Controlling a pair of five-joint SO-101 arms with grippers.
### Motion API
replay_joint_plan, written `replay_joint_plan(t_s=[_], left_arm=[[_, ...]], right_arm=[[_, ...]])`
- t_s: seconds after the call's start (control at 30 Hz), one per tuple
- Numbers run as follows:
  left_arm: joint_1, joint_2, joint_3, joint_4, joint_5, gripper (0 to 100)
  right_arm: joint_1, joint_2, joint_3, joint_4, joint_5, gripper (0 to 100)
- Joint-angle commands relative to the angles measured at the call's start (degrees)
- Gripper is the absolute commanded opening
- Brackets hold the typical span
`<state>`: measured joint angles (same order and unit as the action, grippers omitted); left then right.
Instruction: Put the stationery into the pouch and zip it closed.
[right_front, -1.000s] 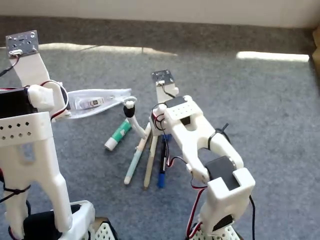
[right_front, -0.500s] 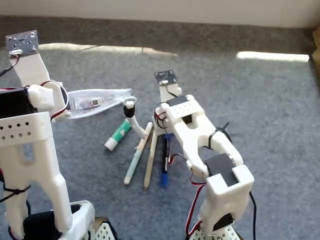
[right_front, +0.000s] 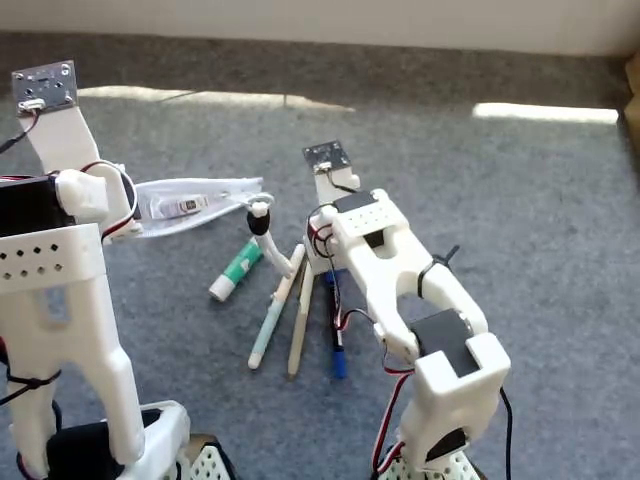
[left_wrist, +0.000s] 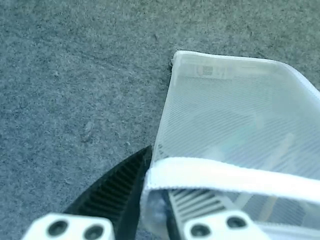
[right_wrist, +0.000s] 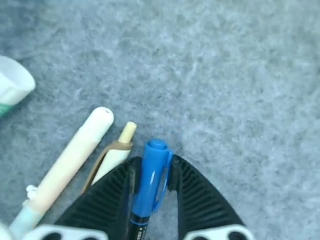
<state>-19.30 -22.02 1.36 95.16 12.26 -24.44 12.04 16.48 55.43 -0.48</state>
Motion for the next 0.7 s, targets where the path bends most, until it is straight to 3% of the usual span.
replay_joint_plan(t_s=[0.0, 0.67], left_arm=[[-0.66, 0.04, 0.13, -1.05, -0.35, 1], [-0.48, 0.04, 0.13, -1.14, -0.26, 1]], right_arm=[[0.22, -8.40, -2.07, 2.77, 0.88, 0.9], [-0.22, -12.62, -2.51, 11.65, 0.62, 0.9]])
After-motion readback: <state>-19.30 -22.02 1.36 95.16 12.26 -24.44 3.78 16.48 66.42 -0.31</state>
